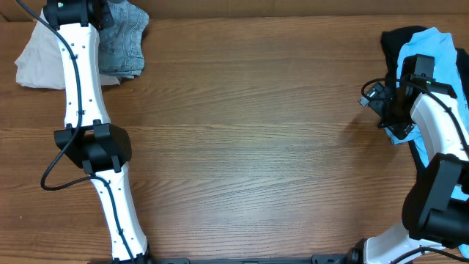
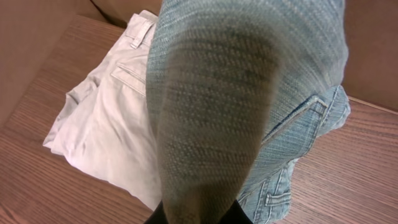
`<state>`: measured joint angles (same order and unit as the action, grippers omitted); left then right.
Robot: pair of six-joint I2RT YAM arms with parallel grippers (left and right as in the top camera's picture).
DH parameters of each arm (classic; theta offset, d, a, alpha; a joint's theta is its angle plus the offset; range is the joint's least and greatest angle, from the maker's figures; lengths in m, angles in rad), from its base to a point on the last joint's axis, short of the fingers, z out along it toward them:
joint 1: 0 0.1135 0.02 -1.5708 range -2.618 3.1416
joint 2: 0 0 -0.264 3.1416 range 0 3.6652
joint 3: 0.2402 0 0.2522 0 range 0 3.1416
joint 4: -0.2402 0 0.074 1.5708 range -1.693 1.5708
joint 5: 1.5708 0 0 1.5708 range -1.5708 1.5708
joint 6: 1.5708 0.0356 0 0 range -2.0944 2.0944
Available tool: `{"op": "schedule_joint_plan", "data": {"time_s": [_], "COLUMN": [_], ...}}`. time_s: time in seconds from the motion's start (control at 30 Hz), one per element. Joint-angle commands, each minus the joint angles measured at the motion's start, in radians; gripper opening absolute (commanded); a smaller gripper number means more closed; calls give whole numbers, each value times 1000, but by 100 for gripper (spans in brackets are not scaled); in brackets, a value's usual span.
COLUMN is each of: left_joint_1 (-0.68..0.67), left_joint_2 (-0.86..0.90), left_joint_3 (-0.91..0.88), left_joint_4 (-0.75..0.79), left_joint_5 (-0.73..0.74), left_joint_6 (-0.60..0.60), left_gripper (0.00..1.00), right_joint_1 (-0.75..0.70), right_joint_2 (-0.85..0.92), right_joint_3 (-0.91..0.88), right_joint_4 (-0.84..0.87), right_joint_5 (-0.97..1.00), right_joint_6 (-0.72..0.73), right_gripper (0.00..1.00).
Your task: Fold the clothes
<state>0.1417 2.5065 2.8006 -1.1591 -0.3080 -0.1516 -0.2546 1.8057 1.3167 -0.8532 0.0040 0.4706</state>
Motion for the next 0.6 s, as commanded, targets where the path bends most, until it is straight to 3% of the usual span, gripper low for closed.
{"op": "schedule_joint_plan", "data": {"time_s": [0.0,0.57], "left_joint_1": [-3,-4], "left_joint_2": [-23,-92], "left_joint_3": [48,49], "left_joint_4": [20,5], "left_joint_5": [-40,-42], "left_joint_6": [-26,-44], "left_gripper": [4,4], "right_joint_1": [2,2], "right_joint_2": [-6,-6], "right_joint_3": [26,26], "right_joint_4": [4,4], "right_joint_5": [2,2], "right_joint_6": [-3,-3], "right_gripper": [100,100]}}
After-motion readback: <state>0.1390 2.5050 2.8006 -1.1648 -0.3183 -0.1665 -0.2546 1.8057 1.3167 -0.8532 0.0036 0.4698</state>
